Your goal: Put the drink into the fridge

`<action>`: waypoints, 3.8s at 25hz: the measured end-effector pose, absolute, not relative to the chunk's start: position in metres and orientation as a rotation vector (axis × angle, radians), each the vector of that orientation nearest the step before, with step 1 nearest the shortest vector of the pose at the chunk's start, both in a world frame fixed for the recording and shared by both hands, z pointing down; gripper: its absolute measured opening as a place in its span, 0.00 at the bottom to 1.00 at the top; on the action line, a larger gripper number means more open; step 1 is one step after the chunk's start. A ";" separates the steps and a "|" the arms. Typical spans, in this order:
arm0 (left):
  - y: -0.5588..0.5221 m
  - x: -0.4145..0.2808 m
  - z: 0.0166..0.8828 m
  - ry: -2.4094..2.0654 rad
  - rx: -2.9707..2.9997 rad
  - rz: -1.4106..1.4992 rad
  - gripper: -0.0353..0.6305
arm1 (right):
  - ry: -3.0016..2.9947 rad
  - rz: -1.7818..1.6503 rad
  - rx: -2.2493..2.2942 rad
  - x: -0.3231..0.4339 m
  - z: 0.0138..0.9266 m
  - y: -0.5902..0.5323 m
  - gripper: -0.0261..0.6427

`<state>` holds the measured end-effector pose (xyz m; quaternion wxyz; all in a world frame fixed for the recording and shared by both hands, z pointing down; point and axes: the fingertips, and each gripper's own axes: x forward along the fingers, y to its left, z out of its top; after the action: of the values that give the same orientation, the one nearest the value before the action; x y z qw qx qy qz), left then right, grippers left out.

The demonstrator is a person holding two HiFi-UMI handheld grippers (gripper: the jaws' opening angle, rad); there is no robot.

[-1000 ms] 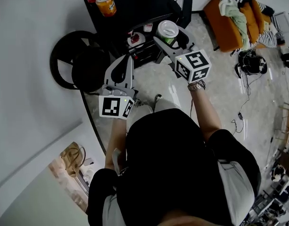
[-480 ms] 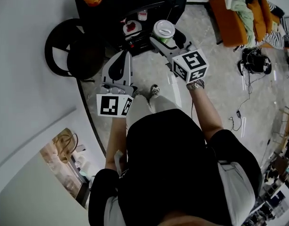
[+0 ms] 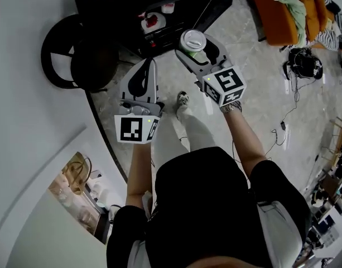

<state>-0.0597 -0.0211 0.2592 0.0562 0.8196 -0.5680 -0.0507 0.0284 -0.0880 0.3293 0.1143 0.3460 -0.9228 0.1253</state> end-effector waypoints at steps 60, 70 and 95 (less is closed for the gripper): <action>-0.109 -0.113 0.469 -1.796 2.410 -0.060 0.07 | -2.695 0.250 1.028 -0.104 0.587 -0.273 0.52; -0.110 -0.111 0.472 -1.741 2.441 -0.055 0.07 | -2.733 0.267 1.006 -0.103 0.593 -0.267 0.52; -0.078 -0.065 0.418 -1.437 2.646 -0.147 0.07 | -2.718 0.349 1.349 -0.022 0.478 -0.143 0.06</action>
<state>-0.0650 -0.0775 0.4177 0.0632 0.8759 -0.4757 -0.0488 -0.0218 -0.1434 0.4783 0.0436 0.4412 -0.8891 0.1141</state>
